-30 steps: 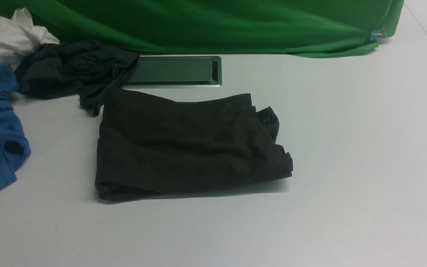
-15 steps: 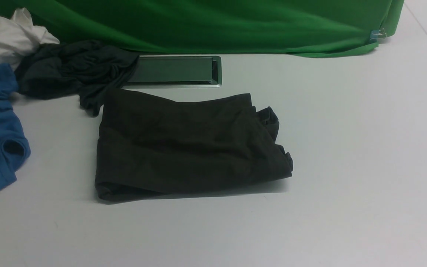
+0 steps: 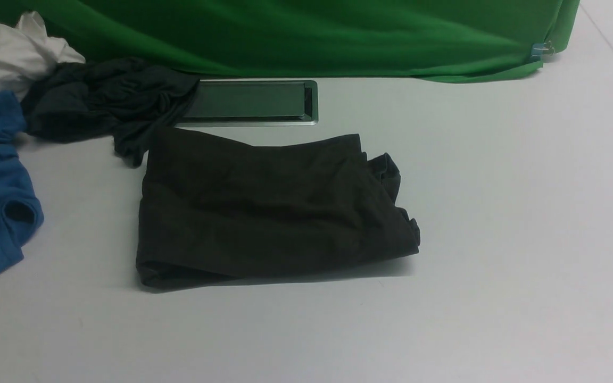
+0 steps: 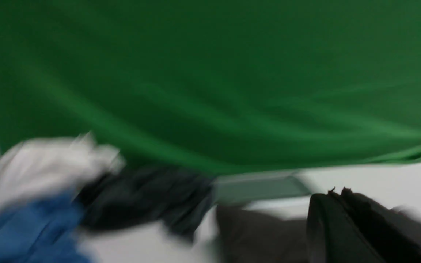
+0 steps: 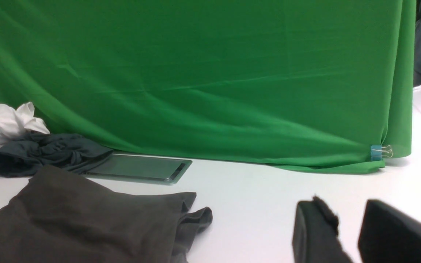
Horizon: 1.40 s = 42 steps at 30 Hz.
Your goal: Fold a long-sleeved shirt on a white desktop.
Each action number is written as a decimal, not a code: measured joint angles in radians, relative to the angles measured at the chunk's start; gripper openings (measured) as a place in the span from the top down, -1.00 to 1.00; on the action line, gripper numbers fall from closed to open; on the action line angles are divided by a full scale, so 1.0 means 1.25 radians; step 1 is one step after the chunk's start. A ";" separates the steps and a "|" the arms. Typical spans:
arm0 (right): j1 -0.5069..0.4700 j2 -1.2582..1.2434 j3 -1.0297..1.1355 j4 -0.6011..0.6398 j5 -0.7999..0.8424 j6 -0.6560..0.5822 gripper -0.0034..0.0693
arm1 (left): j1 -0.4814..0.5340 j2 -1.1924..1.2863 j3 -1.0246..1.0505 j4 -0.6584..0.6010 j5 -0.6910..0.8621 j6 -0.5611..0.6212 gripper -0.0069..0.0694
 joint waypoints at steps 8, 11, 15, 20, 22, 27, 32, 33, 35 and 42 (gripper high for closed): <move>0.000 0.000 0.000 0.000 0.001 0.000 0.35 | 0.025 -0.018 0.183 0.020 0.011 0.020 0.77; 0.000 0.000 0.000 0.000 0.002 0.000 0.33 | 0.030 -0.020 0.184 0.020 0.004 0.018 0.77; 0.000 0.000 0.000 0.000 0.002 0.000 0.31 | 0.036 -0.020 0.184 0.020 -0.005 0.016 0.77; 0.000 0.000 0.000 0.000 0.002 0.000 0.30 | 0.036 -0.020 0.184 0.020 -0.005 0.016 0.77; 0.000 0.000 0.000 0.000 0.002 0.000 0.30 | 0.036 -0.020 0.184 0.020 -0.005 0.016 0.77; 0.000 0.000 0.000 0.000 0.002 0.000 0.26 | 0.036 -0.020 0.184 0.020 -0.005 0.016 0.77; 0.000 0.000 0.000 0.000 0.002 0.000 0.25 | 0.036 -0.020 0.184 0.023 -0.005 0.023 0.77; 0.000 0.000 0.000 0.000 0.002 0.000 0.25 | 0.036 -0.020 0.184 0.023 -0.005 0.024 0.77; 0.000 0.000 0.000 0.000 0.002 0.000 0.25 | 0.036 -0.020 0.184 0.023 -0.005 0.027 0.77; -0.019 0.000 0.000 -0.006 0.002 -0.003 0.25 | 0.036 -0.020 0.184 0.023 -0.007 0.027 0.77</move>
